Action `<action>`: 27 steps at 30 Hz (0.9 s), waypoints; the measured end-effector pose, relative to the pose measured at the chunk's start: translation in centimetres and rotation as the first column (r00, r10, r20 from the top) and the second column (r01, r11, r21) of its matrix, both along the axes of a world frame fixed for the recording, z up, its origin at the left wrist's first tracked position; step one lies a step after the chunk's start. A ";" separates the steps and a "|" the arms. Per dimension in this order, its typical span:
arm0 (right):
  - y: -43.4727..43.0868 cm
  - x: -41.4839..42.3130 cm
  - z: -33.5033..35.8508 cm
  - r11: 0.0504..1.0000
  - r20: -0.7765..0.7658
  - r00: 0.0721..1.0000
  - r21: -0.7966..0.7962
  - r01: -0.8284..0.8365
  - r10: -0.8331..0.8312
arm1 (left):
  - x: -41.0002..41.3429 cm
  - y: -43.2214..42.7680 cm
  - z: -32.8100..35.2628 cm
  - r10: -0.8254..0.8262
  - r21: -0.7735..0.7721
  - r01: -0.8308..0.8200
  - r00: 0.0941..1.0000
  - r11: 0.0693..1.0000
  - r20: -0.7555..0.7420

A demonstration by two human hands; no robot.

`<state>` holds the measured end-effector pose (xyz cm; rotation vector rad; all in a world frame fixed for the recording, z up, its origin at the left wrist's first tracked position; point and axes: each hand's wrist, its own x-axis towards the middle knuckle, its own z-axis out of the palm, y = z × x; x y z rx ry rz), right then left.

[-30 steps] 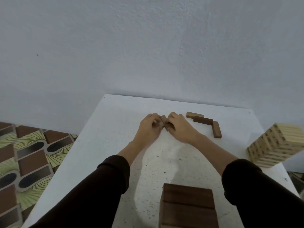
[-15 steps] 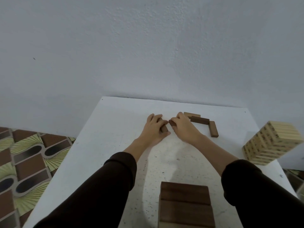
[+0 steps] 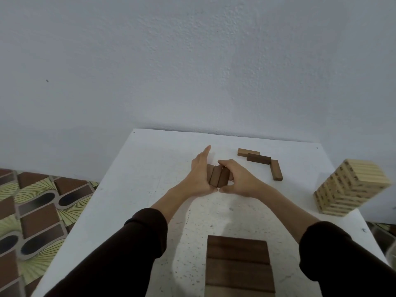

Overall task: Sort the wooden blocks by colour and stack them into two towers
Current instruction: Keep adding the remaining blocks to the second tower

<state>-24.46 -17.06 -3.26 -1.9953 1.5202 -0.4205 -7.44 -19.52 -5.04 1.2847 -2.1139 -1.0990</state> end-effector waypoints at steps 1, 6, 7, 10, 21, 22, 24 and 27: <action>0.2 0.0 -0.2 1.000 0.020 1.000 -0.005 0.019 -0.019 | 0.0 0.0 0.2 -0.013 0.009 0.013 1.000 1.000 0.024; 0.9 0.1 -1.0 0.993 0.098 0.989 0.006 0.115 -0.115 | 0.7 -0.5 0.3 -0.064 0.073 0.058 0.996 0.996 0.070; 1.0 0.1 -1.1 0.993 0.108 0.987 -0.003 0.119 -0.118 | 0.8 -0.5 0.3 -0.068 0.077 0.063 0.996 0.995 0.064; 1.4 0.1 -1.1 0.992 0.121 0.985 -0.014 0.123 -0.120 | 1.0 -0.5 0.3 -0.095 0.081 0.090 0.994 0.993 0.059; 2.6 -0.1 -0.8 0.991 0.138 0.982 0.052 0.126 -0.132 | 1.0 0.3 0.0 -0.113 0.097 0.109 0.992 0.989 0.046; 2.6 -0.2 -0.8 0.990 0.142 0.981 0.069 0.125 -0.133 | 1.0 0.4 0.0 -0.115 0.100 0.110 0.992 0.989 0.048; 2.7 -0.2 -0.8 0.988 0.138 0.981 0.092 0.122 -0.134 | 1.1 0.5 0.0 -0.112 0.100 0.106 0.992 0.989 0.053; 2.9 -0.2 -0.8 0.987 0.133 0.981 0.090 0.131 -0.142 | 1.0 0.8 0.2 -0.094 0.097 0.090 0.995 0.991 0.041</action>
